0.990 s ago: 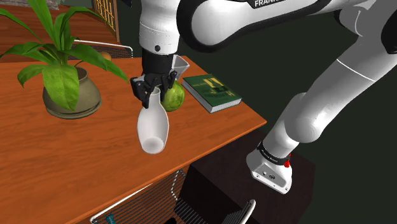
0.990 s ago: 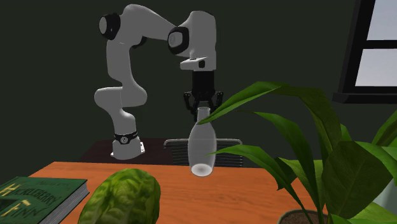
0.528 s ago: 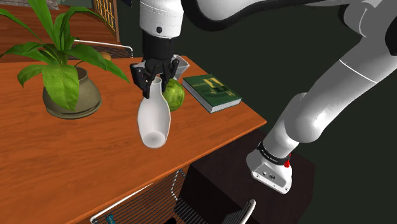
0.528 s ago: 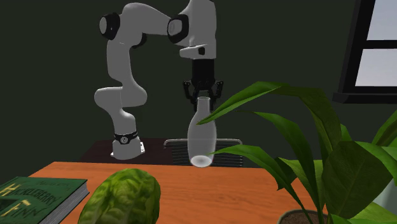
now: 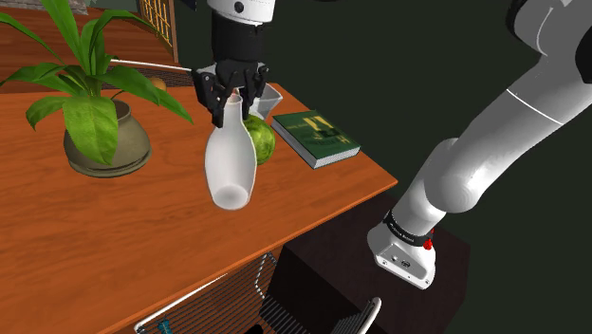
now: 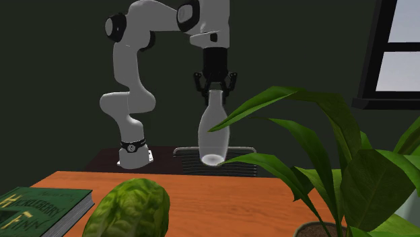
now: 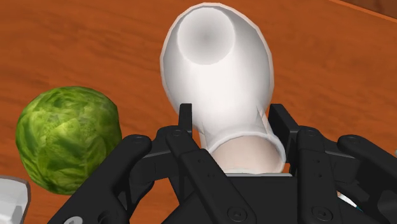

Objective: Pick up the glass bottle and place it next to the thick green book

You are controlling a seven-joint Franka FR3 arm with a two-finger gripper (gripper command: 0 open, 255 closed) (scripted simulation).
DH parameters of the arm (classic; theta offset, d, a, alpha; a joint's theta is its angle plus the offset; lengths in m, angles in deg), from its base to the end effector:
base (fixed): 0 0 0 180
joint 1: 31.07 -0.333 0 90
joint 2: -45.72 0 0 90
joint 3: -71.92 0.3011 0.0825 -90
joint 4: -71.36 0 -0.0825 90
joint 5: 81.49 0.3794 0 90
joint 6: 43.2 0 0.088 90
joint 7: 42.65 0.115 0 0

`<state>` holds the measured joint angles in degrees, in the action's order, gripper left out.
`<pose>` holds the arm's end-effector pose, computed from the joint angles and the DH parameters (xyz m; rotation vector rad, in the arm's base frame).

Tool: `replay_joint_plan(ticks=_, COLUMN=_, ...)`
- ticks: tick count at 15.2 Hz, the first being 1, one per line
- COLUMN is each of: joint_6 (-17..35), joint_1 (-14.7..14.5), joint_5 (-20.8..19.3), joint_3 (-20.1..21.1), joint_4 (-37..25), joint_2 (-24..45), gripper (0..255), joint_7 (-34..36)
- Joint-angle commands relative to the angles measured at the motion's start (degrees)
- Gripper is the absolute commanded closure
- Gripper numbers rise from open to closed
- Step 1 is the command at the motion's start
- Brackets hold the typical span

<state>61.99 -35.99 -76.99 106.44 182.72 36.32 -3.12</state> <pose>0.3887 0.3469 0.5198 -3.1356 0.0409 -0.0513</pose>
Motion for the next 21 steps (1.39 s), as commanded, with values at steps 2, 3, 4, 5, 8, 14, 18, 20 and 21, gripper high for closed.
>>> replay_joint_plan(ticks=2, joint_6=-2.4, joint_1=0.1, joint_5=0.1, joint_3=-0.2, joint_4=-2.2, joint_2=-0.2, gripper=255, joint_7=-0.1)
replay_joint_plan(ticks=3, joint_6=-3.2, joint_1=0.1, joint_5=0.0, joint_3=-0.2, joint_4=-3.0, joint_2=-0.2, gripper=255, joint_7=-0.1)
replay_joint_plan(ticks=4, joint_6=-3.9, joint_1=0.1, joint_5=0.0, joint_3=-0.2, joint_4=-3.8, joint_2=-0.2, gripper=255, joint_7=-0.1)
replay_joint_plan(ticks=5, joint_6=-4.7, joint_1=0.1, joint_5=0.0, joint_3=-0.3, joint_4=-4.6, joint_2=-0.1, gripper=255, joint_7=-0.1)
replay_joint_plan(ticks=8, joint_6=-7.0, joint_1=0.2, joint_5=-0.2, joint_3=-0.3, joint_4=-7.1, joint_2=0.1, gripper=255, joint_7=0.0)
replay_joint_plan(ticks=14, joint_6=-11.7, joint_1=0.3, joint_5=-0.8, joint_3=-0.2, joint_4=-12.7, joint_2=1.1, gripper=255, joint_7=0.4)
replay_joint_plan(ticks=18, joint_6=-15.0, joint_1=0.4, joint_5=-1.3, joint_3=-0.1, joint_4=-16.7, joint_2=2.1, gripper=255, joint_7=0.8)
replay_joint_plan(ticks=20, joint_6=-16.6, joint_1=0.4, joint_5=-1.6, joint_3=0.1, joint_4=-18.9, joint_2=2.7, gripper=255, joint_7=1.1)
replay_joint_plan(ticks=21, joint_6=-17.4, joint_1=0.4, joint_5=-1.8, joint_3=0.1, joint_4=-20.0, joint_2=3.0, gripper=255, joint_7=1.2)
